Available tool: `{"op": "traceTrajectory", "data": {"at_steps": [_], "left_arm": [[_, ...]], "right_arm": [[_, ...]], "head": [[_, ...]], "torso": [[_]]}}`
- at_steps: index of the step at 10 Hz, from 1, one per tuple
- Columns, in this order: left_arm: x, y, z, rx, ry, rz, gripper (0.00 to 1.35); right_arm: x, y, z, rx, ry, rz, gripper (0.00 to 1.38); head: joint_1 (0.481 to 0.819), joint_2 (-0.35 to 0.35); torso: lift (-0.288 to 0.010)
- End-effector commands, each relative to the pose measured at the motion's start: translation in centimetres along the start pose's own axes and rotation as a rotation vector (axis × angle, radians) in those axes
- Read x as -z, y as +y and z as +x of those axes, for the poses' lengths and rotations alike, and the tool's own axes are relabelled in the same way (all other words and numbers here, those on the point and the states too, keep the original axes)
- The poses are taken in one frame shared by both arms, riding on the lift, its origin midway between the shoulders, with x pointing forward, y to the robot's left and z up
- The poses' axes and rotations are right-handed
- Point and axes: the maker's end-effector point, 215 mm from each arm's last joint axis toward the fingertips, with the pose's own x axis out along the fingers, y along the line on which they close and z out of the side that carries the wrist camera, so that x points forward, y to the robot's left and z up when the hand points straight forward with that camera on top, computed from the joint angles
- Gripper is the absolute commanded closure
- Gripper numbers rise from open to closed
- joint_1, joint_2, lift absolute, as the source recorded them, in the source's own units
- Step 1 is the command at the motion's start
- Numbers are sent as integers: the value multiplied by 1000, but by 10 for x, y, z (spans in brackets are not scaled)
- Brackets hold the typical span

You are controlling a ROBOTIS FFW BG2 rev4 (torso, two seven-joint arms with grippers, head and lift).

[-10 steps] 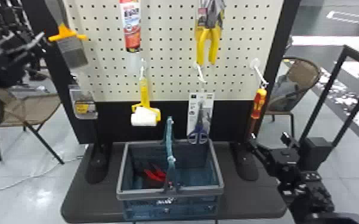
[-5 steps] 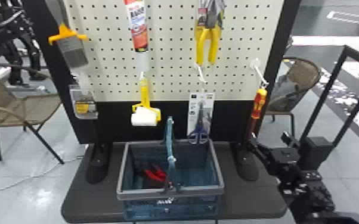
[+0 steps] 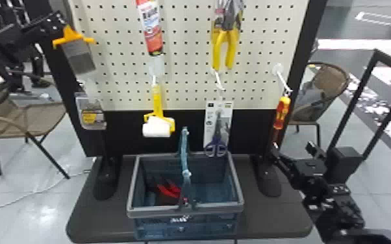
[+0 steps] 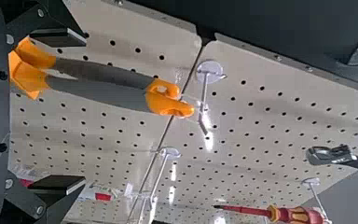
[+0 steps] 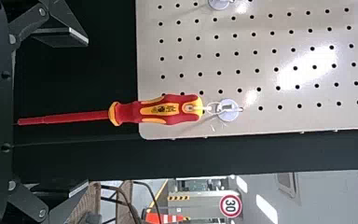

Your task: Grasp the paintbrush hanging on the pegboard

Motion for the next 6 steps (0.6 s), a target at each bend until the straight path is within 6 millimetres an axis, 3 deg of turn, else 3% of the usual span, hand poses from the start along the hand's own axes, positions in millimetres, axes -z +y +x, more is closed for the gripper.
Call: {"op": "traceTrajectory", "data": {"at_steps": [1, 6], "left_arm": [[4, 3, 10, 11, 31, -14, 246], [19, -12, 28, 46, 118, -41, 256]], "right_arm": [[0, 1, 1, -5, 1, -3, 223], [-1, 4, 5, -17, 3, -13, 223]], "head": [[549, 0], [549, 0]], "torso": [[-100], [-100]]}}
